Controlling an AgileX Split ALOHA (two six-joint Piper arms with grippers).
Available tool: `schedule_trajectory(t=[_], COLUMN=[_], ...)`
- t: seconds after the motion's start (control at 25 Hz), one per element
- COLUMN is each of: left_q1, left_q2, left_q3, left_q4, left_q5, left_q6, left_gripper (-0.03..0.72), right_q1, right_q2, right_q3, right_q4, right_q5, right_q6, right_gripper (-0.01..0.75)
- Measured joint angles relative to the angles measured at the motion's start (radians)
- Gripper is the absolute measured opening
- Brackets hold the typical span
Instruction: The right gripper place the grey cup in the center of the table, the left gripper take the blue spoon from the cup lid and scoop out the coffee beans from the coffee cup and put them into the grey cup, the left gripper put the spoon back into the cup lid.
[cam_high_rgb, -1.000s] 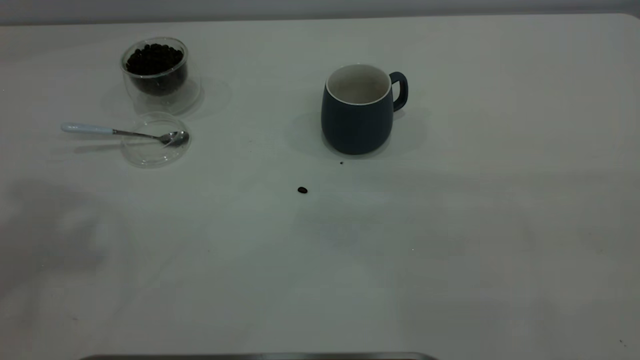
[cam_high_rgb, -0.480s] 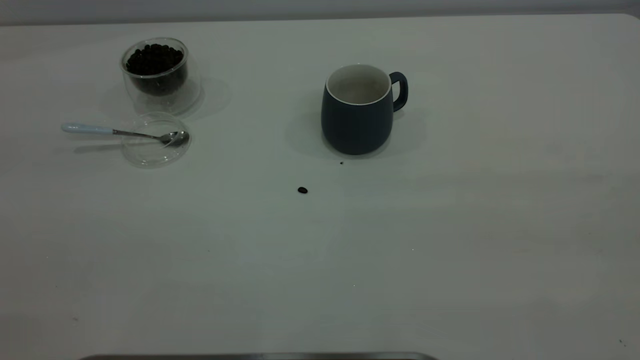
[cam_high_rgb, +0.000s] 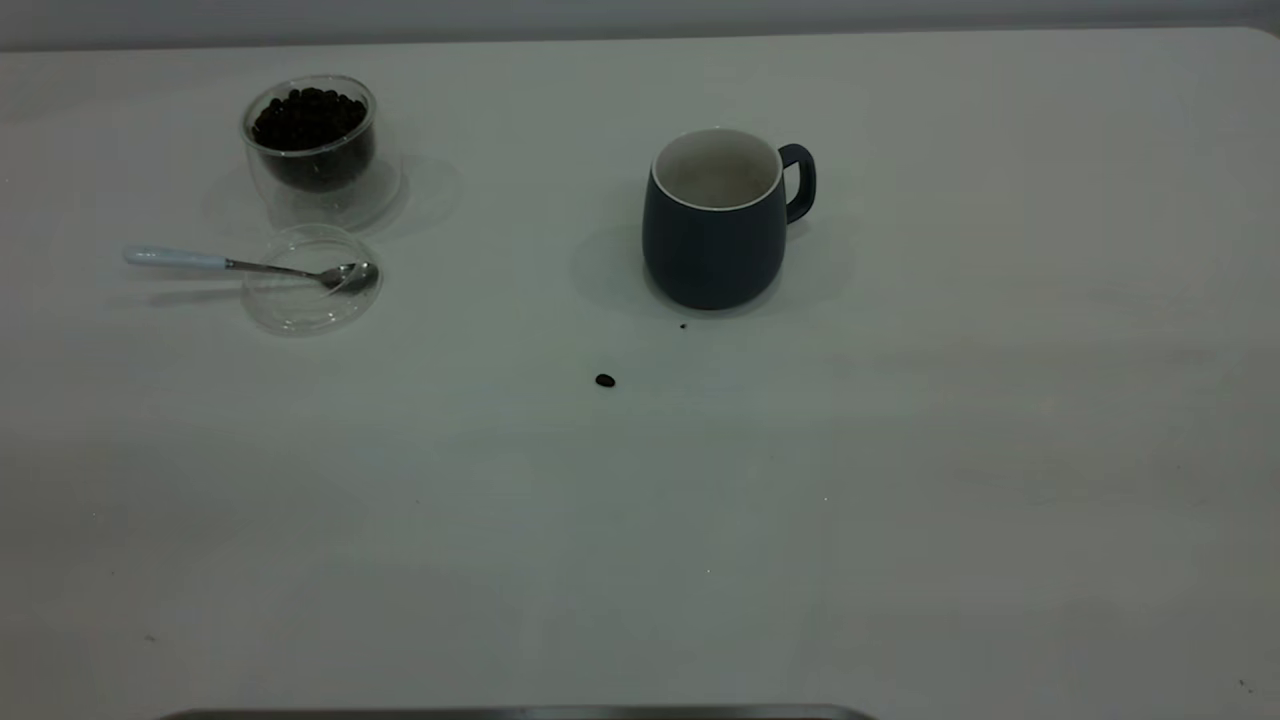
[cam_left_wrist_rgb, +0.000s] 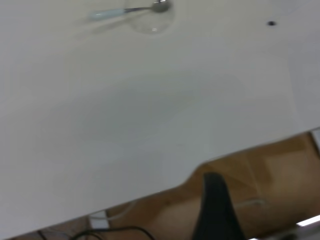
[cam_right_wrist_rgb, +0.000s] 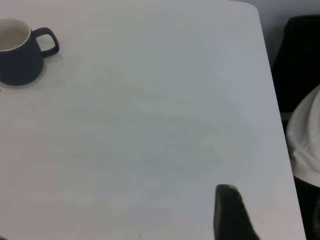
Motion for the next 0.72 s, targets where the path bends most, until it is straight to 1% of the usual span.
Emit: schedule_trajectory(t=[0.12, 0.24, 0.48, 0.72], left_q1=[0.011, 0.015, 0.051, 0.057], left_q2=[-0.088, -0.144, -0.153, -0.153], left_q3=[0.02, 0.032, 0.038, 0.038], left_q4=[0.013, 0.026, 0.083, 0.092], left_q5=[-0.024, -0.021, -0.02, -0.02], left_q6=[-0.007, -0.016, -0.11, -0.128], left_gripper=[0.581, 0.581, 0.581, 0.581], right_q1=[0.0, 0.0, 0.0, 0.0], right_q2=[0.0, 0.0, 0.0, 0.0], right_q3=[0.0, 0.0, 0.0, 0.0], right_q4=[0.0, 0.0, 0.0, 0.0], right_q5=[0.0, 0.0, 0.0, 0.0], right_q6=[0.0, 0.0, 0.0, 0.0], right_gripper=[0.363, 0.363, 0.363, 0.363])
